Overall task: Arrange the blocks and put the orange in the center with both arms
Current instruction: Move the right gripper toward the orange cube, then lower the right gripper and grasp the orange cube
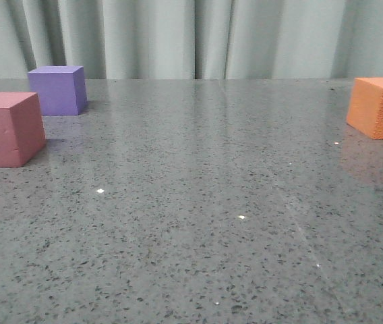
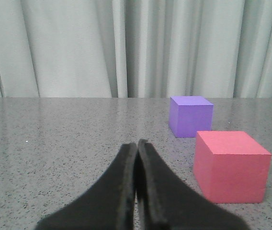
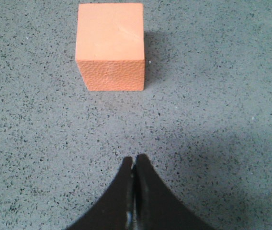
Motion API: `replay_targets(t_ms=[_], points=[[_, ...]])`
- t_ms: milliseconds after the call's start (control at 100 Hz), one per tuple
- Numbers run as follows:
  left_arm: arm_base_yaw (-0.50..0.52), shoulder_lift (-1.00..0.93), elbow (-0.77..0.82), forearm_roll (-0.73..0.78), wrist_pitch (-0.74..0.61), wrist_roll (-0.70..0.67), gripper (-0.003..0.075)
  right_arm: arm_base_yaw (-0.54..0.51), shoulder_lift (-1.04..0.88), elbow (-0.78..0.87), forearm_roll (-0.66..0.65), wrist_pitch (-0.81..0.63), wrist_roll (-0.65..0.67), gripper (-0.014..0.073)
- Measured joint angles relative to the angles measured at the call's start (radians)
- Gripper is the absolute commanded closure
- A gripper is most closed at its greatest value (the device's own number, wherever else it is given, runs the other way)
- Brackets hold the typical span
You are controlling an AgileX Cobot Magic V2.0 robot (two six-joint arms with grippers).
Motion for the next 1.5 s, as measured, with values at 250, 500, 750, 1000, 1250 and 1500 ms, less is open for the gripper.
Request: replay_targets(t_ms=[250,500,750,1000,1250,1500], points=[[0.0,0.0,0.0,0.0,0.0,0.0,0.0739,0.0,0.0,0.0,0.0,0.0,0.0,-0.0078],[0.0,0.0,0.0,0.0,0.0,0.0,0.0739,0.0,0.001,-0.004,0.0,-0.015,-0.001,-0.0042],[0.0,0.0,0.0,0.0,0.0,0.0,0.0739,0.0,0.083,-0.166,0.008,-0.017,-0.001,-0.0042],[0.0,0.0,0.0,0.0,0.0,0.0,0.0739,0.028,0.27,-0.358,0.015,0.025,-0.009,-0.0042],[0.0,0.0,0.0,0.0,0.0,0.0,0.0739,0.051,0.471,-0.471,0.017,0.051,-0.013,-0.0042],[0.0,0.0,0.0,0.0,0.0,0.0,0.0739,0.051,0.573,-0.48,0.017,0.074,-0.013,-0.0042]])
